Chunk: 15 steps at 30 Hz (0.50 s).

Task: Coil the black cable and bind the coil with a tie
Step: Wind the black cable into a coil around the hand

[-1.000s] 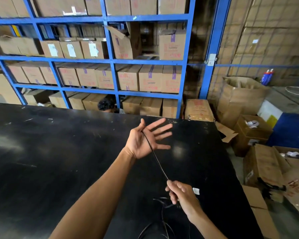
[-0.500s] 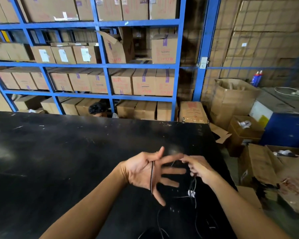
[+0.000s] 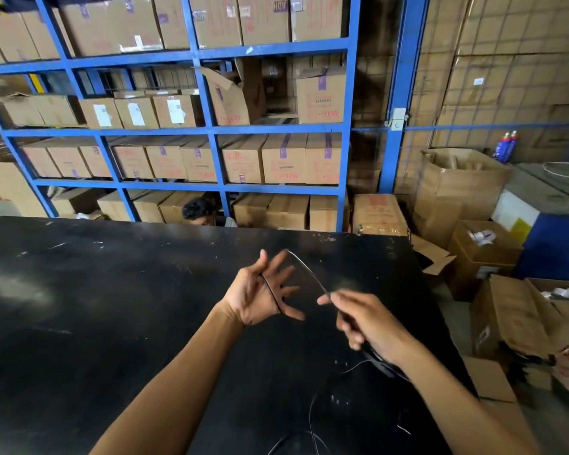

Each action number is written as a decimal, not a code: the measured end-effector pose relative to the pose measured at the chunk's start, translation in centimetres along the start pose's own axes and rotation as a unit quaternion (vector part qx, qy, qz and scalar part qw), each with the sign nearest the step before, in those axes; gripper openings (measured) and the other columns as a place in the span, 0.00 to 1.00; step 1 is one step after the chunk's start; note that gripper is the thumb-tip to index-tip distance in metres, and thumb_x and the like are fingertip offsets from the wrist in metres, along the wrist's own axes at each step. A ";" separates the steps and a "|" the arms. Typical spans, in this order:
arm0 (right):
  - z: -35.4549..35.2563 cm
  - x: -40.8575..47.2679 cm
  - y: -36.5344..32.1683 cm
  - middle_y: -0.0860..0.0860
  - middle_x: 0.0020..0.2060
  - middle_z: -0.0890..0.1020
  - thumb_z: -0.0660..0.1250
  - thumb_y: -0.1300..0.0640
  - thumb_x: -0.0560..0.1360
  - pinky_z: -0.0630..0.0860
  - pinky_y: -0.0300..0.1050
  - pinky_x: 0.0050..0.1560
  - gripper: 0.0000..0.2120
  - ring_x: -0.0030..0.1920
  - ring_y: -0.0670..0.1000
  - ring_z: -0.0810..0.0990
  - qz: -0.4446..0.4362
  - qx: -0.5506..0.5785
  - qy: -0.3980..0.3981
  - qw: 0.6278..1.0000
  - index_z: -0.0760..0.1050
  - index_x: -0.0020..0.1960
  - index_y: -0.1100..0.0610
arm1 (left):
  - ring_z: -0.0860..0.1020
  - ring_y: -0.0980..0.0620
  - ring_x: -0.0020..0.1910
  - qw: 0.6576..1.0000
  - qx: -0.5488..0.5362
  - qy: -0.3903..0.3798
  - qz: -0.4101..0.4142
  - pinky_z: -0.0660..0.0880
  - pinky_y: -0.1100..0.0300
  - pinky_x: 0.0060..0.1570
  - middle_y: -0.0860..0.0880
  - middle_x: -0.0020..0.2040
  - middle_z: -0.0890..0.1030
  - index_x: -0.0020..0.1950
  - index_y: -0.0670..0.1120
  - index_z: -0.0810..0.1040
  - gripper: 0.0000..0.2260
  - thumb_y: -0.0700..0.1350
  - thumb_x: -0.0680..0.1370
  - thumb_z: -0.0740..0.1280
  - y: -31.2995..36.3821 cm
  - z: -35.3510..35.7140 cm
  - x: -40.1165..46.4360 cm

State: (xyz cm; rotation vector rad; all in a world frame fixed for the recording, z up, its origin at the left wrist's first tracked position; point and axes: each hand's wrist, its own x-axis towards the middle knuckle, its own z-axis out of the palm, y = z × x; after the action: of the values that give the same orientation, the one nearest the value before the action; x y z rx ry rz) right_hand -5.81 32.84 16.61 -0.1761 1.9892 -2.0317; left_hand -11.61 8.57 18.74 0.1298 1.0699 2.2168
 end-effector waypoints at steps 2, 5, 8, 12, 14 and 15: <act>1.4 -0.8 2.5 0.51 0.29 0.75 0.65 0.47 0.81 0.70 0.42 0.26 0.13 0.23 0.48 0.67 -0.010 0.027 -0.020 0.999 0.85 0.56 0.52 | 0.46 0.31 0.79 0.998 -0.023 -0.019 0.048 0.53 0.14 0.59 0.44 0.83 0.49 0.78 0.56 0.65 0.28 0.63 0.79 0.58 1.0 0.8 0.5; 3.3 -1.6 5.4 0.52 0.29 0.76 0.65 0.42 0.79 0.76 0.45 0.31 0.17 0.26 0.49 0.72 0.008 0.028 -0.049 0.998 0.85 0.56 0.52 | 0.47 0.31 0.79 0.994 -0.042 -0.038 0.097 0.54 0.14 0.59 0.43 0.83 0.49 0.79 0.59 0.61 0.26 0.63 0.81 0.54 2.4 2.1 1.1; 4.0 -1.5 7.0 0.51 0.25 0.71 0.66 0.36 0.77 0.78 0.45 0.35 0.24 0.26 0.49 0.71 0.032 0.038 -0.034 0.998 0.86 0.49 0.57 | 0.46 0.31 0.79 0.992 -0.039 -0.073 0.099 0.53 0.14 0.60 0.42 0.83 0.49 0.79 0.58 0.61 0.26 0.63 0.81 0.55 3.1 3.3 1.3; 3.8 -1.0 8.1 0.49 0.24 0.65 0.70 0.32 0.72 0.76 0.44 0.36 0.28 0.24 0.48 0.65 0.051 0.067 0.000 0.996 0.81 0.39 0.59 | 0.44 0.30 0.79 0.987 -0.040 -0.137 0.078 0.51 0.14 0.61 0.42 0.83 0.49 0.79 0.57 0.61 0.27 0.62 0.81 0.54 3.1 4.3 0.7; 3.3 -0.6 8.6 0.48 0.26 0.65 0.73 0.32 0.71 0.71 0.43 0.34 0.26 0.25 0.47 0.63 0.049 0.049 0.020 0.997 0.80 0.38 0.57 | 0.43 0.29 0.79 0.984 -0.023 -0.168 0.049 0.48 0.15 0.61 0.42 0.83 0.48 0.80 0.56 0.59 0.27 0.62 0.82 0.52 3.0 4.7 0.2; 2.9 -0.4 8.7 0.47 0.26 0.65 0.73 0.33 0.71 0.70 0.42 0.33 0.25 0.25 0.47 0.63 0.042 0.028 0.029 0.998 0.80 0.38 0.56 | 0.43 0.30 0.79 0.982 -0.012 -0.184 0.032 0.47 0.15 0.61 0.43 0.83 0.48 0.80 0.57 0.59 0.27 0.63 0.82 0.51 2.9 4.8 0.0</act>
State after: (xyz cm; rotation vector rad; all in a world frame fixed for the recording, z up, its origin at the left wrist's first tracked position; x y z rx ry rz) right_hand -3.58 30.16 8.15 -0.0221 1.9356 -2.0594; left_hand -11.40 10.41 24.03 0.5487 0.8424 2.1503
